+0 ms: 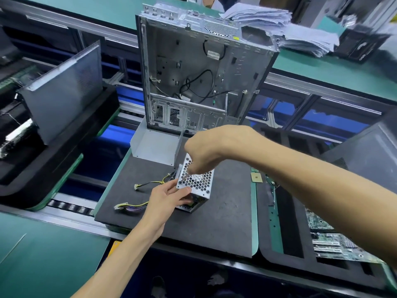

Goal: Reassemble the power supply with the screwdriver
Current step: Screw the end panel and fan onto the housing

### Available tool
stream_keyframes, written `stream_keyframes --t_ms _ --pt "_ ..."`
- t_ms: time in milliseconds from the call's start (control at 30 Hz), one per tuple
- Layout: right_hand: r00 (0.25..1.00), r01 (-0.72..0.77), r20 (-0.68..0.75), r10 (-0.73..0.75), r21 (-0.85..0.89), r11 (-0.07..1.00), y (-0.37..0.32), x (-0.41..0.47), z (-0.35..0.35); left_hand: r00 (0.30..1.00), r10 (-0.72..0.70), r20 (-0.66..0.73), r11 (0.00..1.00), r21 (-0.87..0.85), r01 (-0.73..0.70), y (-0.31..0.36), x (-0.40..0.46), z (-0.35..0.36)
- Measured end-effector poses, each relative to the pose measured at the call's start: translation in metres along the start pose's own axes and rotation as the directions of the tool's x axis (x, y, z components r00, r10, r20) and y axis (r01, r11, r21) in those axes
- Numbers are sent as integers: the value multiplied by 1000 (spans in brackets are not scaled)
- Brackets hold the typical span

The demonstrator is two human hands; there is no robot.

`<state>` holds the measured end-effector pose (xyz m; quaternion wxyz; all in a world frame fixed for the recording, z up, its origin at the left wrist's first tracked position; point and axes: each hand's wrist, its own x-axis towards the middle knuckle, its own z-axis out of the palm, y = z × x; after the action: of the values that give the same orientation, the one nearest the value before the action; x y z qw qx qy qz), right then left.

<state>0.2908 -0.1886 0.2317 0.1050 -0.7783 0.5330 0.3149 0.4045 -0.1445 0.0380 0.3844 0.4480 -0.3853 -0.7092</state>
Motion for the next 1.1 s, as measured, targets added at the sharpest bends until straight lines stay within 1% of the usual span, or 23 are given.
stream_keyframes --t_ms 100,167,233,267,300,367,400,433,500,567,667,733,833,900,1067,1100 --pt "998 15 -60 -17 -35 999 -2 -6 5 1000 -5 8 1000 1 5 2 -1 0" --pt "986 27 -165 -41 -85 996 -2 -12 6 1000 -8 14 1000 11 7 2 -1 2" --pt "945 42 -309 -111 -222 974 -1 -15 5 1000 -6 13 1000 29 6 2 -1 3" --pt "920 61 -352 -171 -302 951 -1 -17 4 1000 -7 9 999 33 7 2 0 3" --pt "902 85 -365 -229 -370 925 -1 -18 5 1000 -8 1 999 34 8 1 0 3" --pt "887 141 -338 -314 -450 882 -3 -17 8 1000 -11 -14 999 41 12 0 0 2" --pt "890 166 -315 -329 -448 879 -5 -16 10 1000 -17 -19 999 46 17 0 0 2" --pt "901 177 -297 -315 -413 893 -5 -16 10 1000 -18 -19 999 50 19 0 0 2" --pt "945 134 -249 -213 -300 945 -6 -14 9 1000 -9 -4 999 52 9 0 -2 2" --pt "979 98 -154 -133 -220 971 -6 -12 8 1000 -7 -11 999 46 7 2 -5 0" --pt "989 119 -66 -136 -206 971 -10 -11 12 1000 -8 -7 999 41 8 4 -9 -5" --pt "987 134 -59 -149 -216 967 -11 -12 15 1000 -11 -8 999 40 11 5 -11 -7" --pt "970 154 -142 -198 -277 949 -4 -12 15 1000 -11 -10 998 69 12 8 -14 -5" --pt "967 157 -147 -206 -288 945 1 -12 14 1000 -9 -16 995 97 11 9 -16 -2" --pt "983 182 18 -184 -271 945 5 -12 12 999 23 -38 985 171 -16 9 -17 7" --pt "984 179 33 -177 -269 946 7 -13 12 999 37 -39 984 175 -29 8 -17 9"
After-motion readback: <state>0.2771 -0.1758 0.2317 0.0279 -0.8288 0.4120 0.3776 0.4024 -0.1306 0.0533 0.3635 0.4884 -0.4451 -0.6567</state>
